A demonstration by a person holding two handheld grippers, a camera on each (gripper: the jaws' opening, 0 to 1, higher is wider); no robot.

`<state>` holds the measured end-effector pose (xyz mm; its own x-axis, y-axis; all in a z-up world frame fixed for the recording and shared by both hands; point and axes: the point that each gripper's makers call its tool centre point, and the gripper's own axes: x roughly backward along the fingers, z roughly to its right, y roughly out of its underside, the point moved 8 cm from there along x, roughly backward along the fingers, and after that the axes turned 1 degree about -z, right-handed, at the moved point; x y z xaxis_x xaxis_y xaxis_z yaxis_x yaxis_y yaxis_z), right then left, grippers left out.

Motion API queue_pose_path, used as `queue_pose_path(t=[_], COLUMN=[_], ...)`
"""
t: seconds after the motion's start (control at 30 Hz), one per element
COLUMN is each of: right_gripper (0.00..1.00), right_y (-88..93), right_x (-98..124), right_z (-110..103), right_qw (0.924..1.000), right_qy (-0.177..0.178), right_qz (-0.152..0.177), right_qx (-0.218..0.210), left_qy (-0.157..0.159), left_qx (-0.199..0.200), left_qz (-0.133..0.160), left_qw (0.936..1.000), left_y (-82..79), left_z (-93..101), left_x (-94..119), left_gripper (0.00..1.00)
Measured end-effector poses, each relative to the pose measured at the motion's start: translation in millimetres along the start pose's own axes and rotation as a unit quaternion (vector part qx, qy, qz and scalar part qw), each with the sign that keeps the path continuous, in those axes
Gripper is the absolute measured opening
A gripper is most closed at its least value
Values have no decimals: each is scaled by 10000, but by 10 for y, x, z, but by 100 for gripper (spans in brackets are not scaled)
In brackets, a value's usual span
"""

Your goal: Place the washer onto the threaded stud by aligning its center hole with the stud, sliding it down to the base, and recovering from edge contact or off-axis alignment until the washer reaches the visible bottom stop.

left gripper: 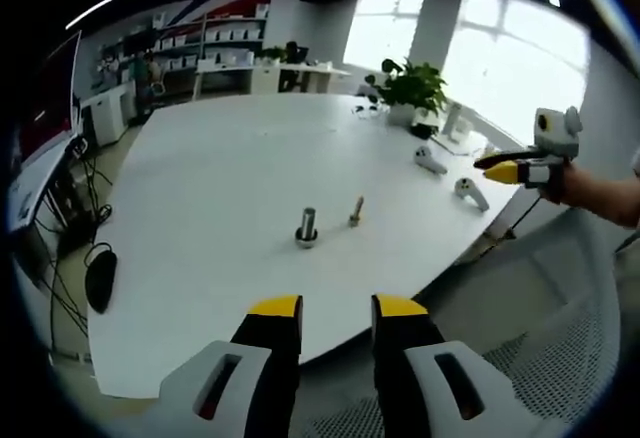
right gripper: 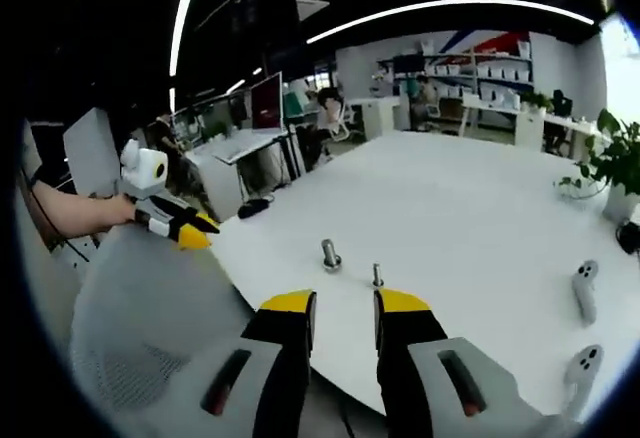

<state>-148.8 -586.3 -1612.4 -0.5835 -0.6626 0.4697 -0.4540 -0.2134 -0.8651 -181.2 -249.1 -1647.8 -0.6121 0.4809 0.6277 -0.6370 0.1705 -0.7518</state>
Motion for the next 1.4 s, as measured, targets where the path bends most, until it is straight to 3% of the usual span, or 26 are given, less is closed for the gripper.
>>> queue_pose_path(t=[0.1, 0.2, 0.3, 0.37, 0.53, 0.8, 0.9, 1.13, 1.27, 1.4], right_gripper=[26, 26, 26, 27, 27, 26, 26, 27, 28, 27], right_y=[32, 69, 74, 59, 128, 143, 187, 179, 250, 244], right_x=[66, 68, 59, 59, 60, 51, 84, 134, 120, 71], right_z=[-63, -202, -193, -180, -130, -120, -70, -87, -175, -74], right_qw=[9998, 9975, 9996, 9992, 9987, 9987, 9969, 9952, 9972, 9951], right_qy=[141, 67, 274, 312, 440, 481, 738, 726, 653, 671], right_qz=[58, 278, 91, 248, 243, 154, 10, 342, 159, 106], right_qx=[-147, -643, -17, -74, -104, -70, -258, -560, -323, -715], left_qy=[-22, -45, -67, -38, -51, -83, -64, -82, -105, -142], left_qx=[0, 15, 53, 3, 8, 35, -14, 45, 19, 63], left_qz=[65, 125, 71, 60, 94, 224, 159, 141, 98, 124], left_qw=[10000, 9999, 9999, 10000, 9999, 9997, 9999, 9999, 9999, 9998], left_y=[-12, -25, -6, -18, -16, -43, -42, -26, -19, -26], left_z=[-11, -14, -21, -7, -5, -9, 3, -18, -23, -56], left_x=[5, 11, 12, 1, 10, 25, 11, 14, 14, 19], left_gripper=[25, 25, 25, 25, 25, 25, 25, 25, 25, 25])
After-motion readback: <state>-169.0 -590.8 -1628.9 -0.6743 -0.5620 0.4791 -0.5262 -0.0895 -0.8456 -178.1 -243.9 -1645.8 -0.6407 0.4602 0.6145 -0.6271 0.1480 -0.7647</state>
